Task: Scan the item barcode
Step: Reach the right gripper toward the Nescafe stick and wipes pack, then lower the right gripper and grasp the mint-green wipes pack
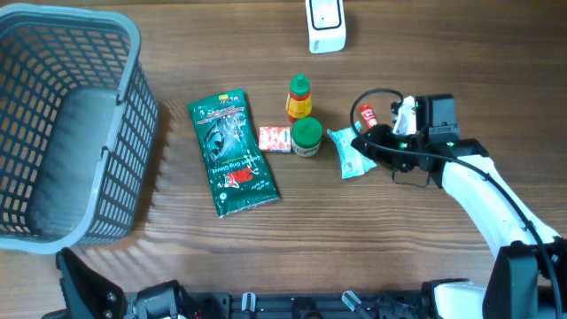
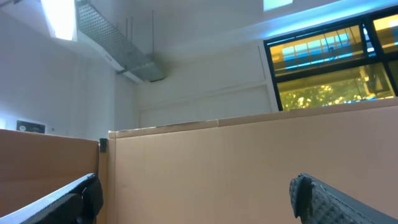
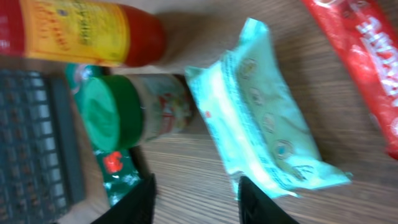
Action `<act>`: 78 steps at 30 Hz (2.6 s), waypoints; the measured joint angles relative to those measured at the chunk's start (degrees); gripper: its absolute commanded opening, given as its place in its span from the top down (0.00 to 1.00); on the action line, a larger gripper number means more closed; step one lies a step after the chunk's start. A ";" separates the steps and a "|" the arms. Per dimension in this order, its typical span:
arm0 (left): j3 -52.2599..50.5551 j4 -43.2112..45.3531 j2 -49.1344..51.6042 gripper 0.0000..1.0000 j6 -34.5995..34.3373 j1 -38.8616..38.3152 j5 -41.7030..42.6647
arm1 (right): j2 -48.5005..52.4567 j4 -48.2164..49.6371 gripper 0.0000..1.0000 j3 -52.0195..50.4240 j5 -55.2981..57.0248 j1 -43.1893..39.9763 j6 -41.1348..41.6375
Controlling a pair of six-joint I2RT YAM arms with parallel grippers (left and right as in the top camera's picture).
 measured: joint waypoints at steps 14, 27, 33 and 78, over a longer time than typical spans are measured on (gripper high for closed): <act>0.00 -0.04 0.00 0.00 0.00 0.00 0.00 | 13.20 5.97 0.91 0.37 7.43 6.75 24.39; 0.00 -0.07 0.00 0.00 0.00 0.00 0.00 | 6.91 2.97 0.90 0.94 6.73 6.91 24.44; 0.00 -0.63 -0.02 0.00 0.00 0.00 0.00 | -0.02 2.23 0.83 0.96 11.21 6.91 24.24; -0.28 -34.84 -9.64 0.00 0.02 0.00 0.02 | -5.03 -2.51 0.10 1.90 16.44 6.58 18.05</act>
